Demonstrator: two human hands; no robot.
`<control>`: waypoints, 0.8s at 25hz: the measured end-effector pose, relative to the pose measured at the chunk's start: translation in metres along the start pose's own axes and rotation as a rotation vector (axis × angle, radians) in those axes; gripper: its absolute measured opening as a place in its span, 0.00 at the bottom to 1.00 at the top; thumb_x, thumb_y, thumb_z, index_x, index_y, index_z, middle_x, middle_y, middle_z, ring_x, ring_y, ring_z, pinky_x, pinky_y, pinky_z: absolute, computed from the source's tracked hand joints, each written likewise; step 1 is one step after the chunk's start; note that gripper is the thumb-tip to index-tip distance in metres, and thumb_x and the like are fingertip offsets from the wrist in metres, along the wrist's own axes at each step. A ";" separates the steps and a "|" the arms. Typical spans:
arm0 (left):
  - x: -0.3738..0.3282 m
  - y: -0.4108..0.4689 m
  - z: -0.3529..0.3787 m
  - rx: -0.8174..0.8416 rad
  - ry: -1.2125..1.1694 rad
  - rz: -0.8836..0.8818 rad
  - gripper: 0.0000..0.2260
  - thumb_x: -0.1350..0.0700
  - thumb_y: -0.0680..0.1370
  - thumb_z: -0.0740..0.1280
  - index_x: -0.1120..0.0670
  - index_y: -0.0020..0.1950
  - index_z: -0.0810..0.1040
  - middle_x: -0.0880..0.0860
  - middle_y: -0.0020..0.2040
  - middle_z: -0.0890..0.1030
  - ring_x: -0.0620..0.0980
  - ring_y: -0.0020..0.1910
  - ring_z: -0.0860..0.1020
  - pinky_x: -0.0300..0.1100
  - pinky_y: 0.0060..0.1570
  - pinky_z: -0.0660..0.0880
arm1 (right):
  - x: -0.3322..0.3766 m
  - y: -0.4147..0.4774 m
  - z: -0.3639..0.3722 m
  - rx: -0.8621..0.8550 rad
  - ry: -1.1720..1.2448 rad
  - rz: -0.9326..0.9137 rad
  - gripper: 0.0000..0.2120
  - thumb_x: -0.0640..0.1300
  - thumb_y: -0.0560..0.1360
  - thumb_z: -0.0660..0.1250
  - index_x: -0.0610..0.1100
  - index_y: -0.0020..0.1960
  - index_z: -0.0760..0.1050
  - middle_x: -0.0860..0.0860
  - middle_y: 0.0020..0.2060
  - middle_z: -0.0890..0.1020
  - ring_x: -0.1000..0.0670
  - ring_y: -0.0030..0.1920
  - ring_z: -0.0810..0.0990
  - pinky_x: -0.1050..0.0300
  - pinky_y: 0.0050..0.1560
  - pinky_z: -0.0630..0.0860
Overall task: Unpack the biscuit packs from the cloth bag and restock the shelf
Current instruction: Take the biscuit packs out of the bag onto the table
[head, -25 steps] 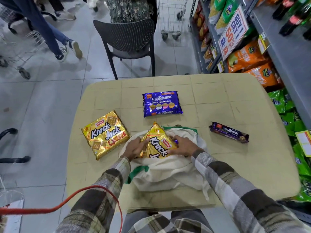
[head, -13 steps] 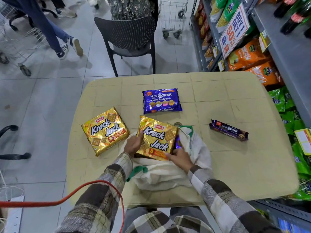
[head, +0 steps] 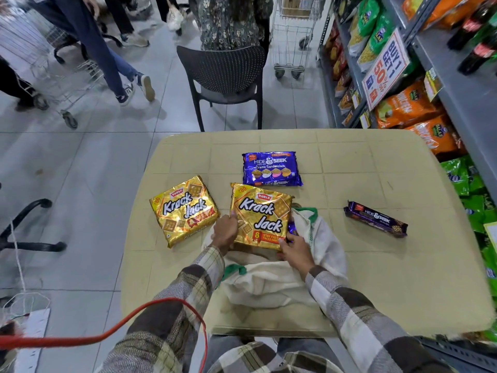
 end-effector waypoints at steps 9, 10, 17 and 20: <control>-0.060 -0.019 -0.007 -0.103 0.082 0.169 0.32 0.43 0.84 0.44 0.67 0.60 0.76 0.69 0.62 0.76 0.67 0.67 0.71 0.63 0.72 0.60 | 0.057 -0.012 -0.064 -0.058 0.038 -0.146 0.13 0.42 0.80 0.66 0.39 0.62 0.79 0.48 0.51 0.84 0.49 0.50 0.83 0.57 0.53 0.79; -0.068 -0.021 -0.003 -0.101 0.088 0.176 0.31 0.44 0.84 0.44 0.67 0.60 0.76 0.68 0.62 0.76 0.67 0.66 0.72 0.62 0.72 0.60 | 0.058 -0.011 -0.073 -0.068 0.048 -0.144 0.13 0.42 0.79 0.66 0.39 0.62 0.80 0.48 0.51 0.84 0.48 0.49 0.84 0.56 0.53 0.80; -0.137 -0.050 0.077 -0.026 0.072 0.318 0.23 0.47 0.85 0.49 0.63 0.51 0.75 0.68 0.61 0.75 0.69 0.64 0.72 0.65 0.68 0.65 | 0.018 -0.015 -0.165 -0.197 0.173 -0.059 0.20 0.43 0.79 0.68 0.38 0.68 0.74 0.42 0.58 0.83 0.41 0.51 0.85 0.43 0.59 0.80; -0.151 -0.068 0.132 0.022 0.110 0.392 0.21 0.52 0.85 0.52 0.62 0.42 0.77 0.61 0.40 0.78 0.58 0.46 0.77 0.65 0.61 0.71 | -0.026 -0.028 -0.206 -0.263 0.223 -0.001 0.13 0.40 0.78 0.68 0.37 0.61 0.79 0.42 0.52 0.85 0.41 0.44 0.86 0.43 0.53 0.82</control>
Point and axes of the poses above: each hand's wrist, its own y-axis towards the middle knuckle, its own z-axis out of the palm, x = y × z, the point moved 9 cm from there along y, towards the middle knuckle
